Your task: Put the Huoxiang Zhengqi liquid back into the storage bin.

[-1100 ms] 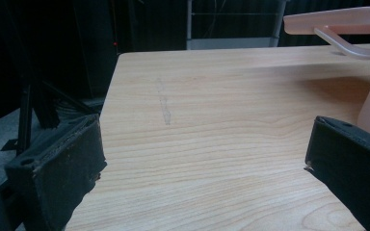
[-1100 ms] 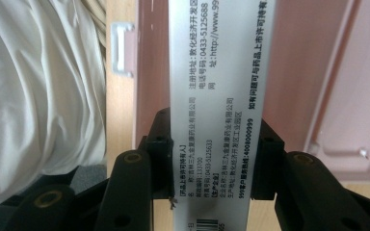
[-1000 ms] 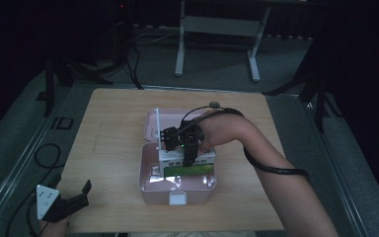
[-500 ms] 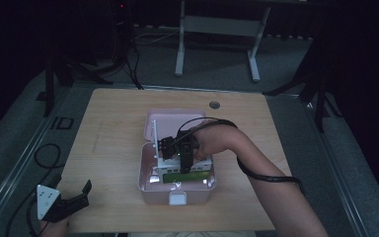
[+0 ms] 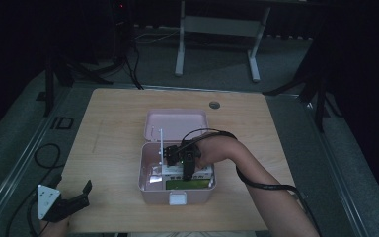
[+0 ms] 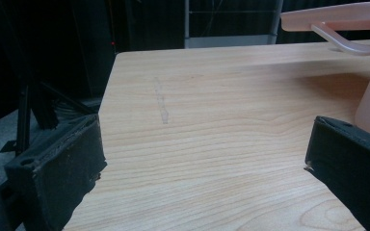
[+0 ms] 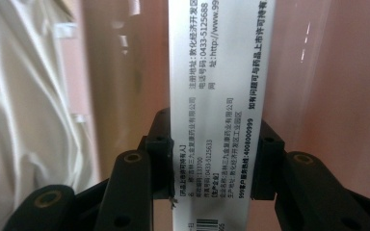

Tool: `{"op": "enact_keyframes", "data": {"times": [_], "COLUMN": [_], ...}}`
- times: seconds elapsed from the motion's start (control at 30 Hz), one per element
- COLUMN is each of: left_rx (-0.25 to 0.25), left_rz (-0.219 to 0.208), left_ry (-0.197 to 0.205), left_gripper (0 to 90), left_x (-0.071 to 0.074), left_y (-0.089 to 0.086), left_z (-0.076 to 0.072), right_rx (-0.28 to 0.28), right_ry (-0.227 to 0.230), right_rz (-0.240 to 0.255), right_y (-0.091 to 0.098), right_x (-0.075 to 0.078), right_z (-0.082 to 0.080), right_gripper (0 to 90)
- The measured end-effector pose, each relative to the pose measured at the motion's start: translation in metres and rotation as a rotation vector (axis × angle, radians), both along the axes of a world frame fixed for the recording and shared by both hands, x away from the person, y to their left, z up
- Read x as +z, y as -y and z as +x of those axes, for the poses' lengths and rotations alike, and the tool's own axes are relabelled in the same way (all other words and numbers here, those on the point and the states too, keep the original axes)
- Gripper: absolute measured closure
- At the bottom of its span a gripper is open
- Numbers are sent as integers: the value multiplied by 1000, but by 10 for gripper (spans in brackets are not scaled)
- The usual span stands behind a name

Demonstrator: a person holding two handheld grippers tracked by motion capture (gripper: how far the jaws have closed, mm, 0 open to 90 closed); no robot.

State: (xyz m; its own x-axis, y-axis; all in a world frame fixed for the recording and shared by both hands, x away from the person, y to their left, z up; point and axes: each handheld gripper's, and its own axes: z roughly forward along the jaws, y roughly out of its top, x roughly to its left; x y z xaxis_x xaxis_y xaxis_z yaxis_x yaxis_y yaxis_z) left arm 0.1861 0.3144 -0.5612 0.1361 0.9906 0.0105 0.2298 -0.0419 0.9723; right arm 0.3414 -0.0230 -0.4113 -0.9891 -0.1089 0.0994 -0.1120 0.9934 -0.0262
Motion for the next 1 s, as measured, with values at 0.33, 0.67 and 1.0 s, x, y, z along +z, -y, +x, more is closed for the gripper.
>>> {"op": "enact_keyframes", "data": {"times": [0.33, 0.67, 1.0], "left_rx": [-5, -7, -9], "left_rz": [8, 9, 11], "left_ry": [-3, -4, -6], "left_gripper": [2, 2, 2], "left_x": [0, 0, 0], "left_y": [1, 1, 1], "left_z": [0, 0, 1], "right_rx": [-4, 1, 21], "right_ry": [-2, 6, -20], "right_rz": [-12, -28, -4], "right_y": [3, 1, 1], "right_x": [-25, -45, -43], "right_z": [1, 0, -3], "right_gripper": [614, 613, 560]}}
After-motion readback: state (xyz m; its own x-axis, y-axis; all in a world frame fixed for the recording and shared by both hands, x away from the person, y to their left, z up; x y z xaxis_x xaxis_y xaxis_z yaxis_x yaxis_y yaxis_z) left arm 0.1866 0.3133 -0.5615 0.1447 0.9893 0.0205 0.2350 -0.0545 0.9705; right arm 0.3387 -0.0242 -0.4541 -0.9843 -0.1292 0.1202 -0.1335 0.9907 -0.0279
